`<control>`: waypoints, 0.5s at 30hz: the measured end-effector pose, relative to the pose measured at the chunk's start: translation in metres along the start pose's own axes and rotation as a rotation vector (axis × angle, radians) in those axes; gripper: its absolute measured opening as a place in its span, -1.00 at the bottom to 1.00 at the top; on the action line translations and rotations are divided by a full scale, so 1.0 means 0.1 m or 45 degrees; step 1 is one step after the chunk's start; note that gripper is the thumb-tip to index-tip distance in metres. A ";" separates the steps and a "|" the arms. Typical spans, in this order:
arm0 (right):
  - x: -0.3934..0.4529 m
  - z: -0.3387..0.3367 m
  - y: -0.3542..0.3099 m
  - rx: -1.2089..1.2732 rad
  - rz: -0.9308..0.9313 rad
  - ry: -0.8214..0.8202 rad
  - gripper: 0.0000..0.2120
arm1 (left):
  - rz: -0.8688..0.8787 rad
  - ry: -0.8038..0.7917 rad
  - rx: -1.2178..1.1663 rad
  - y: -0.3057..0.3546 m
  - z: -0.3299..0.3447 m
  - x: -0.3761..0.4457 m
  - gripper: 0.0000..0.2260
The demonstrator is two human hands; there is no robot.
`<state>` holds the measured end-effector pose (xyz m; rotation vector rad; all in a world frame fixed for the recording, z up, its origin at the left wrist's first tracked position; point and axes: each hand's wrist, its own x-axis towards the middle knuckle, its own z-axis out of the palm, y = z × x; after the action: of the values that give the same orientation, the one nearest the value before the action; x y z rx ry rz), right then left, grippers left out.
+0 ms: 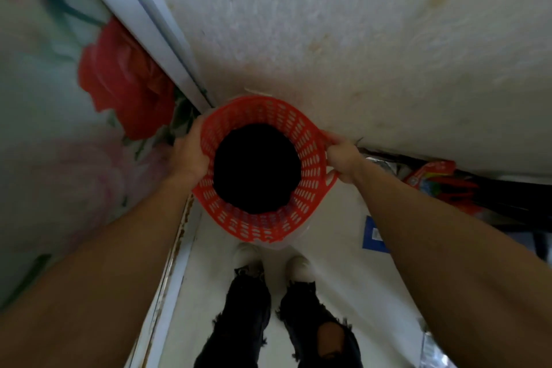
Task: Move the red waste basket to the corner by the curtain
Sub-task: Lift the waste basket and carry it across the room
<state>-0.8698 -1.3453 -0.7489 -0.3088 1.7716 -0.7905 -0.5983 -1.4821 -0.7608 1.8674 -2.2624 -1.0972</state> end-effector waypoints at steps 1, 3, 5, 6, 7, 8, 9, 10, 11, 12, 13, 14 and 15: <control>-0.15 -0.03 -0.10 -0.023 -0.001 -0.010 -0.61 | 0.001 0.026 0.052 0.12 -0.11 -0.10 -0.47; -0.54 -0.13 -0.34 -0.069 -0.026 -0.005 -0.61 | 0.014 0.062 0.095 0.44 -0.41 -0.39 -0.42; -1.04 -0.28 -0.58 -0.094 -0.051 0.032 -0.63 | 0.008 0.081 0.137 0.82 -0.73 -0.75 -0.39; -1.19 -0.32 -0.67 -0.117 -0.067 0.054 -0.63 | -0.019 0.083 0.170 0.95 -0.83 -0.83 -0.38; -1.39 -0.38 -0.75 -0.142 -0.087 0.095 -0.63 | -0.014 0.100 0.189 1.07 -0.94 -0.95 -0.38; -1.66 -0.50 -0.86 -0.137 -0.110 0.135 -0.62 | 0.002 0.106 0.201 1.26 -1.10 -1.14 -0.37; -1.86 -0.58 -0.92 -0.132 -0.117 0.159 -0.62 | 0.007 0.091 0.213 1.41 -1.21 -1.29 -0.36; -2.03 -0.66 -0.97 -0.113 -0.117 0.167 -0.62 | 0.027 0.082 0.215 1.55 -1.32 -1.41 -0.35; -2.37 -0.77 -1.02 -0.097 -0.121 0.184 -0.61 | 0.069 0.063 0.236 1.71 -1.46 -1.61 -0.34; -2.48 -0.81 -1.10 -0.100 -0.133 0.181 -0.61 | 0.088 0.062 0.253 1.80 -1.52 -1.63 -0.34; -2.73 -0.90 -1.12 -0.099 -0.142 0.201 -0.61 | 0.138 0.060 0.275 1.92 -1.62 -1.77 -0.35; -3.00 -0.98 -1.14 -0.071 -0.142 0.219 -0.60 | 0.188 0.055 0.293 2.05 -1.72 -1.93 -0.38; -3.27 -1.04 -1.14 -0.029 -0.135 0.238 -0.59 | 0.236 0.051 0.299 2.15 -1.80 -2.07 -0.40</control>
<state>-0.8713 -1.2077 -0.4147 -0.3558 1.9532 -0.8995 -0.6466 -1.3835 -0.4293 1.6852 -2.5750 -0.7936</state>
